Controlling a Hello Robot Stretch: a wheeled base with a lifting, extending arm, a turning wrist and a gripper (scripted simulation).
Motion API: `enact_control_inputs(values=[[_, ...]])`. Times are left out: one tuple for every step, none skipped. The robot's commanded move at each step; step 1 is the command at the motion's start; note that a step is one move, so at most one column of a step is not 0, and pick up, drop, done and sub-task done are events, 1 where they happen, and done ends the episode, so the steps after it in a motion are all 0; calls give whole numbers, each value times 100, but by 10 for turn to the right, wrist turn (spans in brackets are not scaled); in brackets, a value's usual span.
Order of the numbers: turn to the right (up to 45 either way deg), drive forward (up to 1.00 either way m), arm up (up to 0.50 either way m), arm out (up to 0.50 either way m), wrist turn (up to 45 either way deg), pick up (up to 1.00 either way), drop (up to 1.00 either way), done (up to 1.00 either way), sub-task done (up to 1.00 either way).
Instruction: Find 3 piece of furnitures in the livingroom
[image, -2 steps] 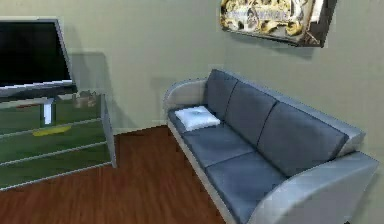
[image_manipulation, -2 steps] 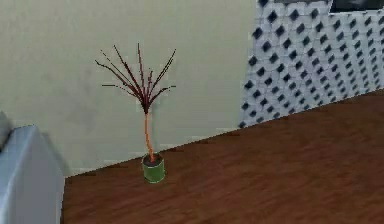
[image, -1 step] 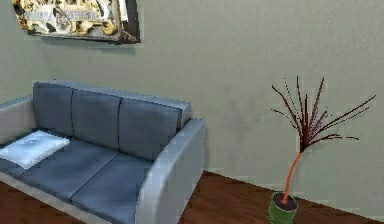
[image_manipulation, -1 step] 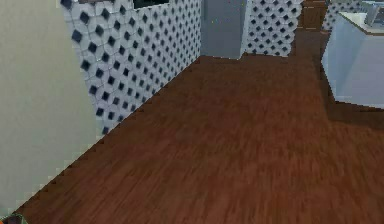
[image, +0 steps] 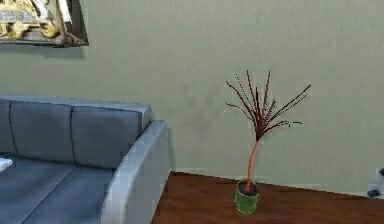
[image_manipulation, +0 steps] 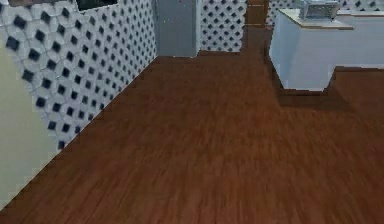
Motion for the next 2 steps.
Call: enact_control_inputs(values=[[0,5,0,0,0,0,0,0,0],[-450,0,0,0,0,0,0,0,0]])
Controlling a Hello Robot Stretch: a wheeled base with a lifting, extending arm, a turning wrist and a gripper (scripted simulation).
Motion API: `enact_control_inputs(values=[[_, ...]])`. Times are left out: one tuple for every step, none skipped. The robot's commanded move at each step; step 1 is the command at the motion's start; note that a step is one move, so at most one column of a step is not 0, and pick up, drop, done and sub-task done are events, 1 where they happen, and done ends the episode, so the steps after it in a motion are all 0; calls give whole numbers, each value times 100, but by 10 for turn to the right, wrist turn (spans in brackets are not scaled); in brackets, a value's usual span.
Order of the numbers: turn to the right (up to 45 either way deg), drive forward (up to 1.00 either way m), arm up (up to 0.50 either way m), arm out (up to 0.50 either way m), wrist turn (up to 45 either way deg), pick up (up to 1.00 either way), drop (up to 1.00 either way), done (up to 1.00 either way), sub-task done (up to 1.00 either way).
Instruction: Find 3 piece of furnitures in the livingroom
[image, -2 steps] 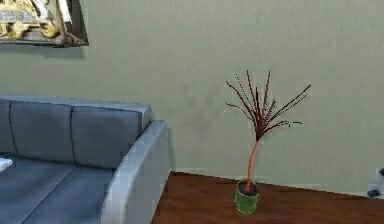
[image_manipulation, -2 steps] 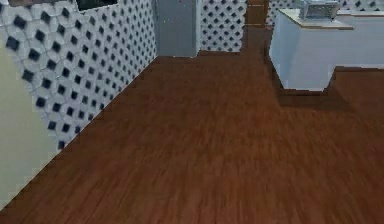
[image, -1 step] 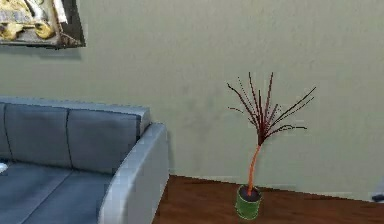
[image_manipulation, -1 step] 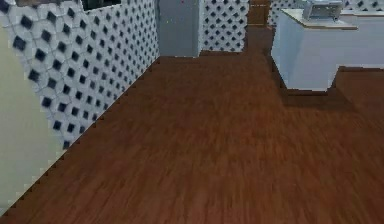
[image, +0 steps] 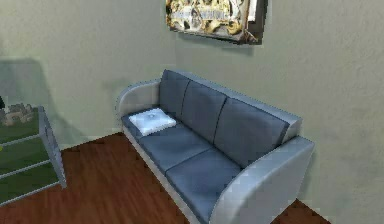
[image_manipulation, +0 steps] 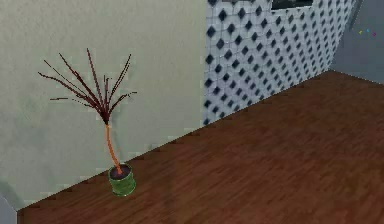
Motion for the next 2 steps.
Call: enact_control_inputs(values=[[0,0,0,0,0,0,0,0,100],[-450,0,0,0,0,0,0,0,0]])
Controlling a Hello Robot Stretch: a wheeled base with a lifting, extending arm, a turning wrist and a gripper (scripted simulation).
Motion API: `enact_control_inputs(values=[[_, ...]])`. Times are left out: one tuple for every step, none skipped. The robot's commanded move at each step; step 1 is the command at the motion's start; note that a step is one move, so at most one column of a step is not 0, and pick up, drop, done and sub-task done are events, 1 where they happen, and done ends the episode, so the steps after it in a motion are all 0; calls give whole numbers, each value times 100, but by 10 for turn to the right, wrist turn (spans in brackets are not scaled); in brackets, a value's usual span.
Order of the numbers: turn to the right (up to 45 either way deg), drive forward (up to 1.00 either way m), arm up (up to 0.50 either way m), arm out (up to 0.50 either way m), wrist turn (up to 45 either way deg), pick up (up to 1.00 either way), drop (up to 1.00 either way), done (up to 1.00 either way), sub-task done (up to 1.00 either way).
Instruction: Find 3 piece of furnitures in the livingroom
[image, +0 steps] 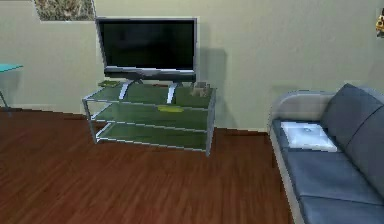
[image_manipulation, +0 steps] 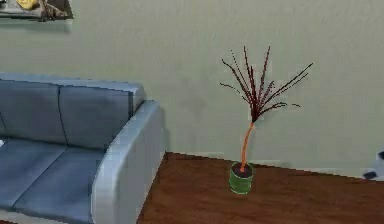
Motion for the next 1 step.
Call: enact_control_inputs(values=[[-270,0,0,0,0,0,0,0,0]])
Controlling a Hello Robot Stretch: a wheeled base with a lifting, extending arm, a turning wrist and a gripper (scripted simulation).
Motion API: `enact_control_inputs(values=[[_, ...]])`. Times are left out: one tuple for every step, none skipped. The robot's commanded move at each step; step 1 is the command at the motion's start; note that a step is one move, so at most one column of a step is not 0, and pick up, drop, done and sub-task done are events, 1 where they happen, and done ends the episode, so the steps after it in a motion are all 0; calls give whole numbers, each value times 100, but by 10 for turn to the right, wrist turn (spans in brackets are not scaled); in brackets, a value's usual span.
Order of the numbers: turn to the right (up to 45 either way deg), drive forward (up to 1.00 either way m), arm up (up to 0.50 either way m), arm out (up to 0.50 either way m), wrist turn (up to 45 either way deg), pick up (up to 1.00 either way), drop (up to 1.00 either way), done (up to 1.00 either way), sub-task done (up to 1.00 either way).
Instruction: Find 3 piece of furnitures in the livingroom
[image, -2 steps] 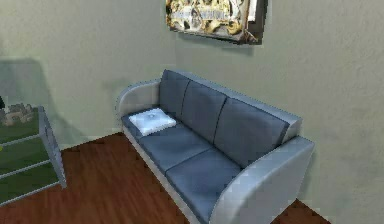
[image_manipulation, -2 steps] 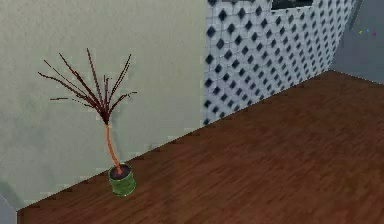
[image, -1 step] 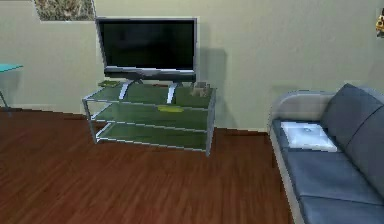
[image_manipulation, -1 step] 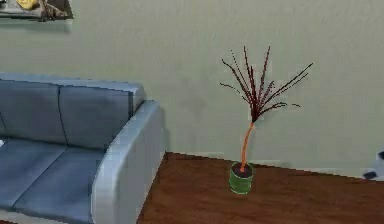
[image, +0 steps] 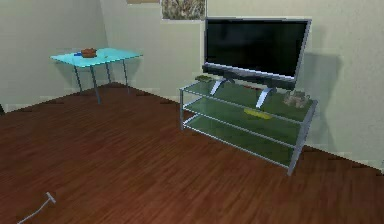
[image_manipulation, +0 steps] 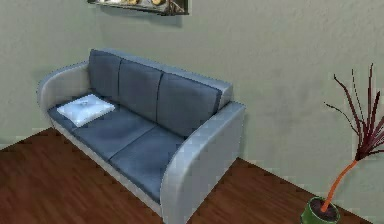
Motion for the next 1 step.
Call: enact_control_inputs(values=[[0,15,0,0,0,0,0,0,0]])
